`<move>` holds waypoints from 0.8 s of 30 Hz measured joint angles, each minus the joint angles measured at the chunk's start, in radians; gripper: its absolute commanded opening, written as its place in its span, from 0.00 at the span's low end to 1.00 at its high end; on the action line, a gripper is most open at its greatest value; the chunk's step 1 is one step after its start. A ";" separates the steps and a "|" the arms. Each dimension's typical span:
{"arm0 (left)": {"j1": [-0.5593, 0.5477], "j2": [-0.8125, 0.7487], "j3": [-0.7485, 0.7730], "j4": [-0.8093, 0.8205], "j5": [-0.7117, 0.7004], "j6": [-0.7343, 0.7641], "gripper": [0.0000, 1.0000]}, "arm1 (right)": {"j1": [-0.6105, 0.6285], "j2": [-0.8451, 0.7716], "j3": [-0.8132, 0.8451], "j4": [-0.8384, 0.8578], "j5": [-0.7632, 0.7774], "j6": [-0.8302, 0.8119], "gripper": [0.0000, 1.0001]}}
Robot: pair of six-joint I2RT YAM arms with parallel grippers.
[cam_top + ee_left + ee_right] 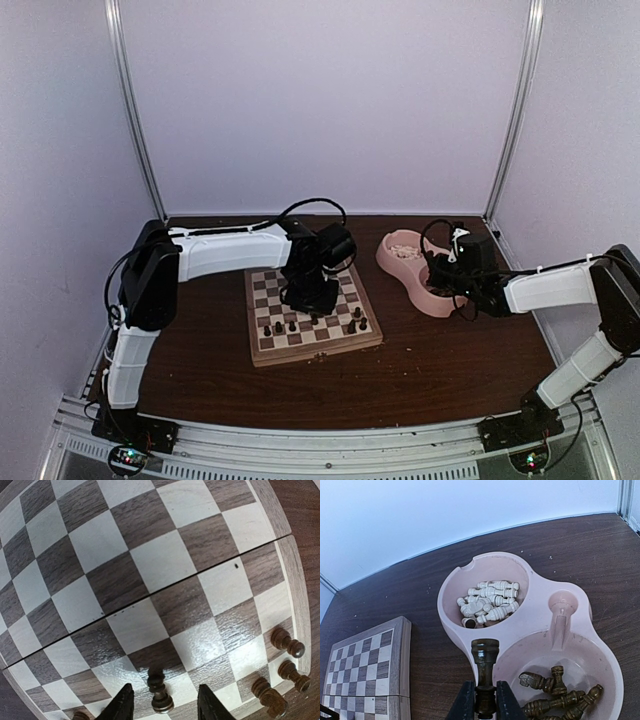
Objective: Set up the chess pieces on the board
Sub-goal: Move the pawn on the chessboard.
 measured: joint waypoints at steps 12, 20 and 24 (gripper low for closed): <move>0.000 0.005 -0.002 0.001 -0.006 -0.021 0.31 | 0.000 0.000 0.000 0.000 0.000 -0.002 0.00; 0.000 0.019 -0.002 0.011 0.024 -0.030 0.31 | 0.000 0.000 0.000 0.000 0.000 -0.002 0.00; 0.000 0.024 -0.006 0.011 0.035 -0.033 0.30 | 0.000 0.000 0.000 0.000 0.000 -0.002 0.00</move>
